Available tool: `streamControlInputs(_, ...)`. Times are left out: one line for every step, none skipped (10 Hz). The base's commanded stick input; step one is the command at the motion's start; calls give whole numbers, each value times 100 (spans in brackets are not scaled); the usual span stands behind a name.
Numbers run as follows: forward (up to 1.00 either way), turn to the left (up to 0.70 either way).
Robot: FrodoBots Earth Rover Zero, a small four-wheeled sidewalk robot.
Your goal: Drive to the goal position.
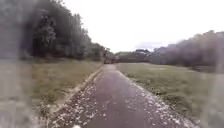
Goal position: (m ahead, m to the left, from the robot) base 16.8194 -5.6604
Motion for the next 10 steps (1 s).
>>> streamControlInputs(100,0)
streamControlInputs(100,0)
streamControlInputs(100,0)
streamControlInputs(100,0)
streamControlInputs(100,0)
streamControlInputs(100,0)
streamControlInputs(100,-2)
streamControlInputs(100,-4)
streamControlInputs(100,-36)
streamControlInputs(100,-39)
